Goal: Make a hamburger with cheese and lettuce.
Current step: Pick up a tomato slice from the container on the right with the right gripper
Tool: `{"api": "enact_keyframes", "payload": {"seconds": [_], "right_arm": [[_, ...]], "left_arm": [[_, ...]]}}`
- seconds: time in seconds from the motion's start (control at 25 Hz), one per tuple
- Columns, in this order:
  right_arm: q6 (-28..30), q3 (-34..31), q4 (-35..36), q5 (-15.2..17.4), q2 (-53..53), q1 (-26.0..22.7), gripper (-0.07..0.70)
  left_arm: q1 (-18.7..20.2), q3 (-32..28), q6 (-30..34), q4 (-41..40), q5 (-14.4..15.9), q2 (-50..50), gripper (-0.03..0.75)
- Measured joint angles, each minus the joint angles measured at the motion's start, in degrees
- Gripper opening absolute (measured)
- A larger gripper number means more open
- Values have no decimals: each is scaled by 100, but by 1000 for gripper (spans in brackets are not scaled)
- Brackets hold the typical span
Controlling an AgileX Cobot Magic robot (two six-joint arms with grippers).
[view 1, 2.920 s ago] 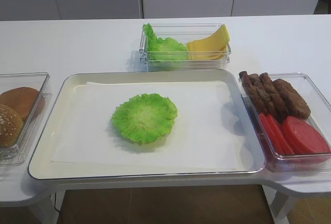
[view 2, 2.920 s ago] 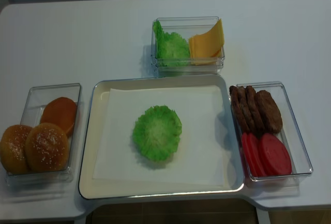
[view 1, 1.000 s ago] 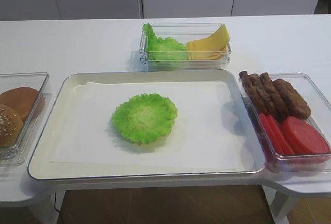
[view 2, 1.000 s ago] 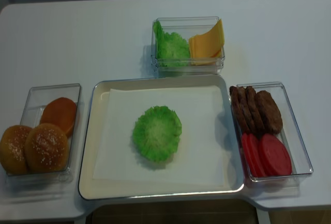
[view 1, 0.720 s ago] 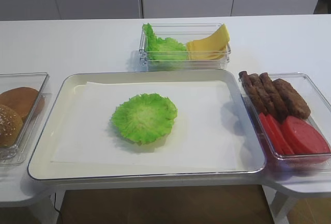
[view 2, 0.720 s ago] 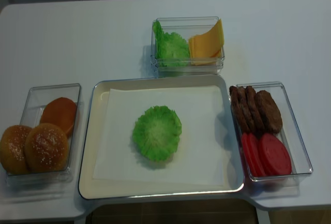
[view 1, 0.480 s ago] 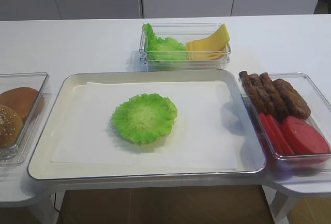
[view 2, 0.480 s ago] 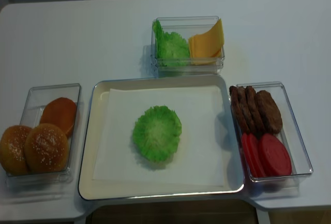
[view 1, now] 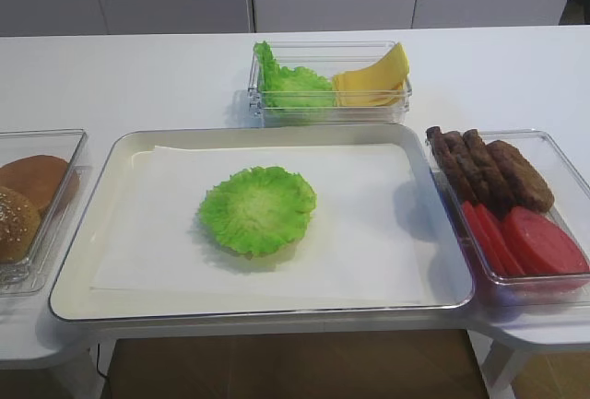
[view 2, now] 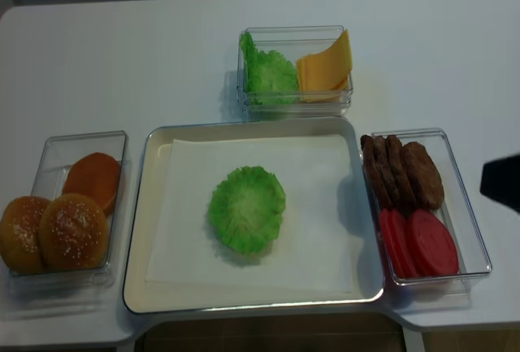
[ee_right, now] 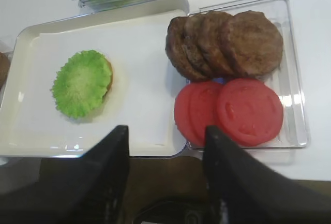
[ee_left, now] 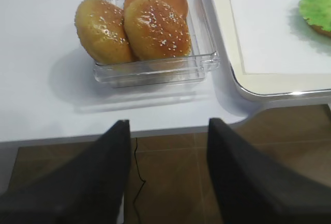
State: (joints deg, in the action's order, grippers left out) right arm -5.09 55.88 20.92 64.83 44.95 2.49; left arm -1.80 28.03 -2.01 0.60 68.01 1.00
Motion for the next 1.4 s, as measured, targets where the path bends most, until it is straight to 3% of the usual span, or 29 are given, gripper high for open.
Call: {"api": "enact_keyframes", "payload": {"seconds": [0.2,0.44,0.92,1.4], "right_arm": [[-8,208,-88,-151,614,332,345],[-327,339,-696,-293,1127,760,344],[-342,367,-803,-452,1545,885,344],[-1439,419,-1945,-309,2332,2474,343]], "left_arm": [[0,0,0,0,0,0,358],[0,0,0,0,0,0,358],[0,0,0,0,0,0,358],[0,0,0,0,0,0,358]]}}
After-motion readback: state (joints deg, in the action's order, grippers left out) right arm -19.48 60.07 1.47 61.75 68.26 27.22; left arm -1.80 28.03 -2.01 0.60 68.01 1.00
